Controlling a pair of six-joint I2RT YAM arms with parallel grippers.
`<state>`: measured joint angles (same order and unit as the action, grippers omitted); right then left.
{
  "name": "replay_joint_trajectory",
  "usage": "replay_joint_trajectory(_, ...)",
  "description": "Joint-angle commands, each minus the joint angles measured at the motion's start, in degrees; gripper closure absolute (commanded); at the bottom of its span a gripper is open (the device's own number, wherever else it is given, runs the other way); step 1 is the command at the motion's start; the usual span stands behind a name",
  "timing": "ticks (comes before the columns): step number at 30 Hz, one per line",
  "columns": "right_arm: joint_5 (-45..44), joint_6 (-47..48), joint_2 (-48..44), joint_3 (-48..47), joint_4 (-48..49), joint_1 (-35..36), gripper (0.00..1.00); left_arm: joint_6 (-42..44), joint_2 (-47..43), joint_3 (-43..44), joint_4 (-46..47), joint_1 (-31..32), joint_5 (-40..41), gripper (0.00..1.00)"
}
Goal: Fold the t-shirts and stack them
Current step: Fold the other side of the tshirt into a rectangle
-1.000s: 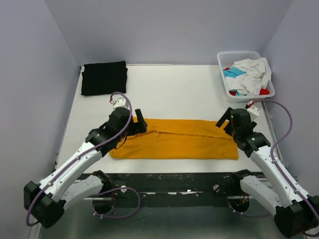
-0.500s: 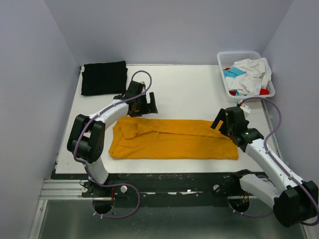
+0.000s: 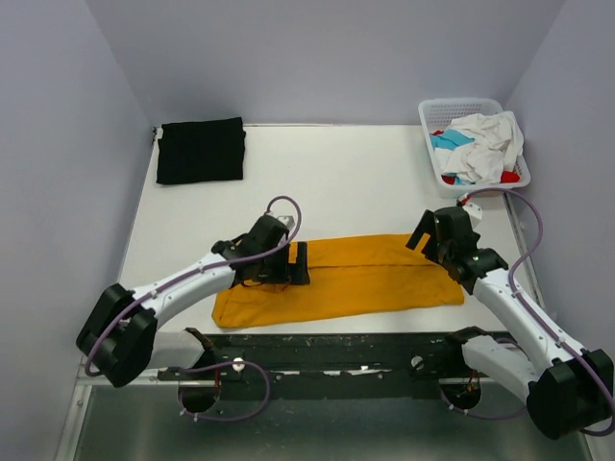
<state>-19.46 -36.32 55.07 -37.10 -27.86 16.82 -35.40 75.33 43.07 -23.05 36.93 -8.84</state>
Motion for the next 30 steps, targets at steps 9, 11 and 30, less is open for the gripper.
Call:
replay_joint_trajectory(9, -0.2, 1.5, -0.1, 1.2, 2.4, 0.2, 0.00, -8.4, -22.0, -10.1, -6.5, 15.5, 0.7, 0.01)
replay_joint_trajectory(11, -0.3, 1.5, -0.1, 1.3, 2.6, 0.2, 0.00, -7.2, -24.0, -10.0, -4.3, 16.1, -0.4, 0.01)
replay_joint_trajectory(30, 2.7, 2.6, -3.3, 2.4, 4.0, 0.2, 0.00, -11.5, 0.0, -2.5, 6.5, -1.3, 3.0, 0.01)
